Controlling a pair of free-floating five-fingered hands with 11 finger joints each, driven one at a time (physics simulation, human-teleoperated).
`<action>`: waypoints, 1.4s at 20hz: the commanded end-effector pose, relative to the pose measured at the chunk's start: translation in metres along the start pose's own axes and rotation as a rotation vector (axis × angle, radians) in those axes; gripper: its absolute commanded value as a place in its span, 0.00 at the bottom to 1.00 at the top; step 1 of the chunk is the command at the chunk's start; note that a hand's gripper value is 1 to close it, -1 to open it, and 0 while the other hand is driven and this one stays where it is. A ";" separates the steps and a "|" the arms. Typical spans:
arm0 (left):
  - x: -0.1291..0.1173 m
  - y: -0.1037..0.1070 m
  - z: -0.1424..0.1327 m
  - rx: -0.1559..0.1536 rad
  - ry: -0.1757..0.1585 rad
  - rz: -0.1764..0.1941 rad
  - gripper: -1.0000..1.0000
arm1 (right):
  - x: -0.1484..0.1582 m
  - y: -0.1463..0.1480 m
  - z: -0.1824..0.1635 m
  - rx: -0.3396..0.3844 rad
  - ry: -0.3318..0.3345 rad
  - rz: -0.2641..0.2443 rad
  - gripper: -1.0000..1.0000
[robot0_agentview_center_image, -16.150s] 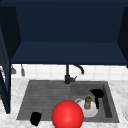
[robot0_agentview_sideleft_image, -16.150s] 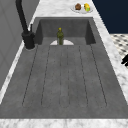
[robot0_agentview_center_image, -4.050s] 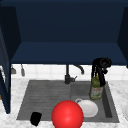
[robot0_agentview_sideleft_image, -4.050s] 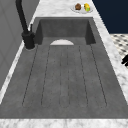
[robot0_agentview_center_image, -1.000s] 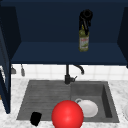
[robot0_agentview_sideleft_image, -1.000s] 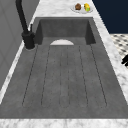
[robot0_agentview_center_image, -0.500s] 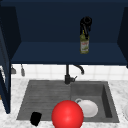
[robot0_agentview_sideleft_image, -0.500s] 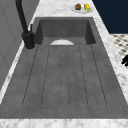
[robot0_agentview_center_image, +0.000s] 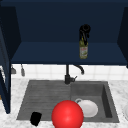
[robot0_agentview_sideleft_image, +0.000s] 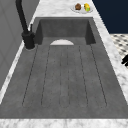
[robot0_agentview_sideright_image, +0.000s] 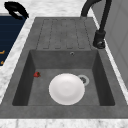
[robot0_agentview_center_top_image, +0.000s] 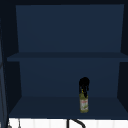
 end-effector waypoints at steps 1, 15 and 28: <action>0.000 0.000 0.000 0.000 0.000 0.000 0.50 | -0.006 -0.005 -0.035 -0.033 0.008 -0.009 1.00; 0.000 0.000 0.000 0.000 0.000 0.000 0.50 | -0.044 -0.041 -0.074 -0.038 0.010 -0.056 1.00; 0.000 0.000 0.000 0.000 0.000 0.000 0.50 | -0.044 -0.045 -0.133 0.147 0.014 -0.028 1.00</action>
